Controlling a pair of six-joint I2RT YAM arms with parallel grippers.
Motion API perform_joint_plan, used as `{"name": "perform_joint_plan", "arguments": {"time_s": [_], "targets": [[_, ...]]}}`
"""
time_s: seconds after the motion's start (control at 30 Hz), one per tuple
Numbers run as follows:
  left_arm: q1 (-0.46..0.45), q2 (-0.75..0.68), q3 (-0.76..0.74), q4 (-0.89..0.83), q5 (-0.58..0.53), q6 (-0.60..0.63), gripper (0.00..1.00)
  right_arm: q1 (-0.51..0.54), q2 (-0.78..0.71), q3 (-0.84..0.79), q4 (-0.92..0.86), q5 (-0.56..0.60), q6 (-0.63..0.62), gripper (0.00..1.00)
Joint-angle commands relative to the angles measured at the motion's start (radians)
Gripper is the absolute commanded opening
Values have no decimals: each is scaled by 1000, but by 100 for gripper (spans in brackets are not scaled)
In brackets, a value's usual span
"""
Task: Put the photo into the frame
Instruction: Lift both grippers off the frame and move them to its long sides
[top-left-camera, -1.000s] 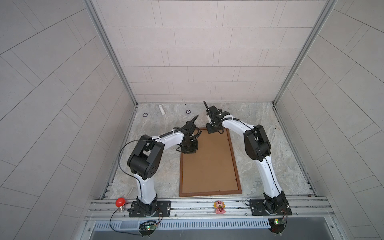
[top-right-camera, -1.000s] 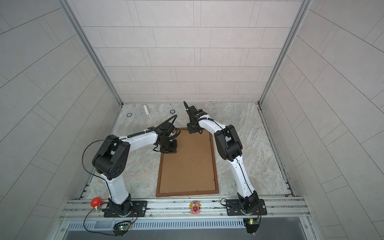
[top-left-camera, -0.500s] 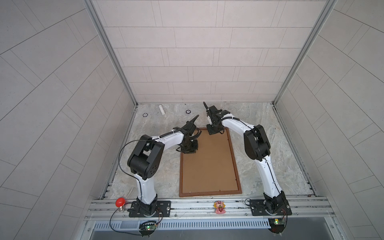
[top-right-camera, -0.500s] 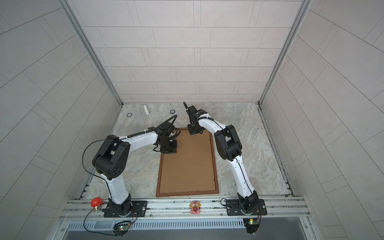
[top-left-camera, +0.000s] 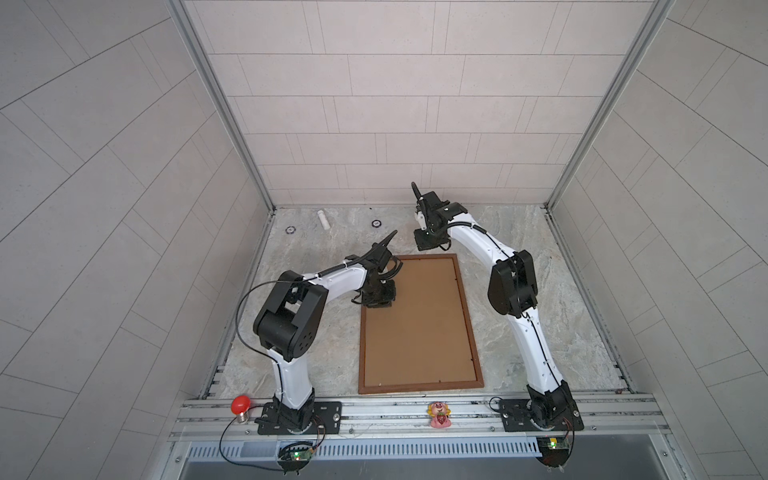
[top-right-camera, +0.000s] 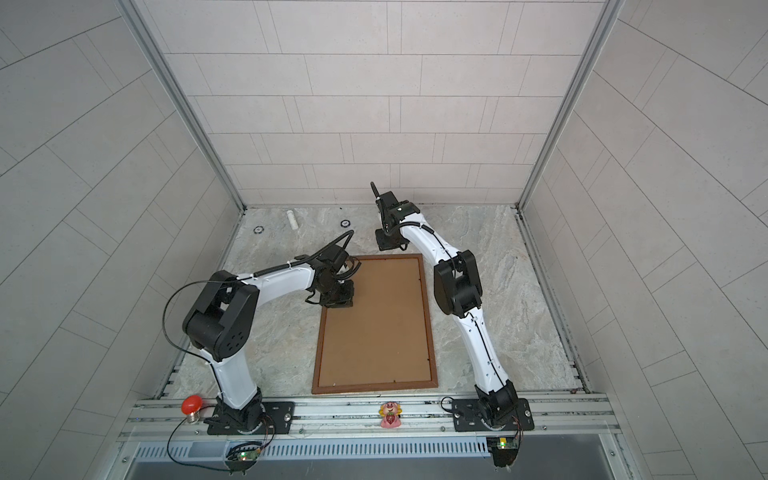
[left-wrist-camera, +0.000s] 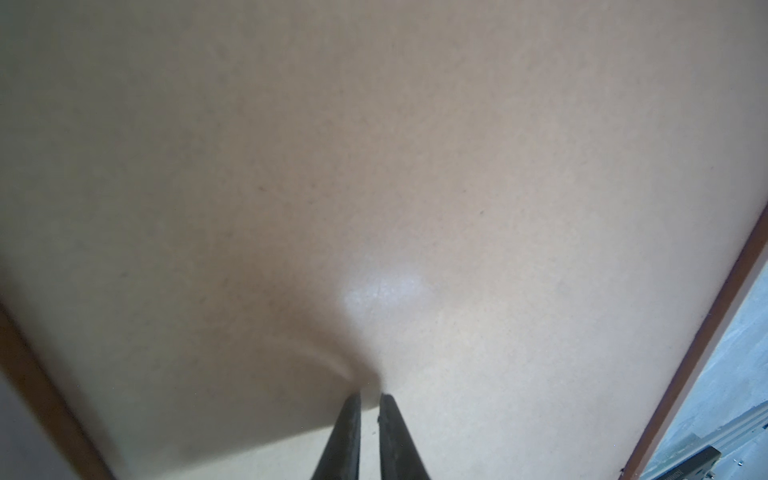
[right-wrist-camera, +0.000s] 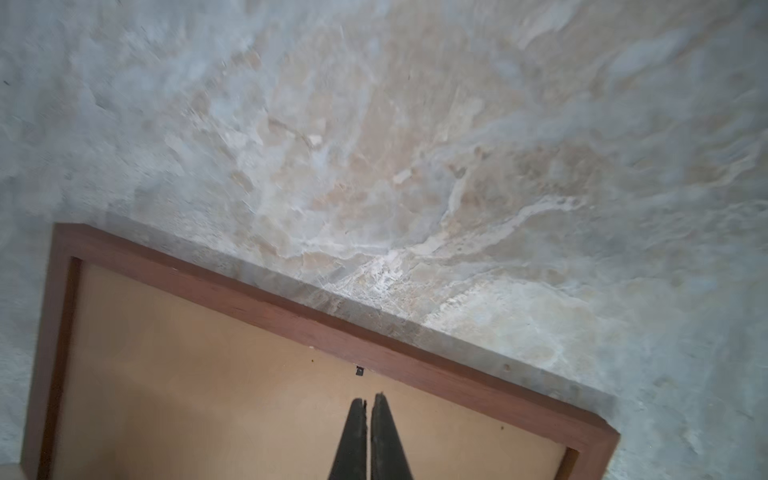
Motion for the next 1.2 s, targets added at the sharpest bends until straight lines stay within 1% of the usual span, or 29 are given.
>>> {"name": "perform_joint_plan", "arguments": {"time_s": [0.0,0.37,0.67,1.0,1.17], "targets": [[7,-14,-8,1,5,-2,16,8,36,5,-44,-12,-2,0],[9,-9,-10,1,9,-3,16,12,77,8,-51,-30,-2,0],[8,-12,-12,4,10,-2,16,21,81,-9,-65,-14,-6,0],[8,-16,-26,12,15,-3,16,37,92,-90,-43,40,-1,0],[9,-16,-27,15,17,-3,16,30,84,-74,-42,21,4,0]]}}
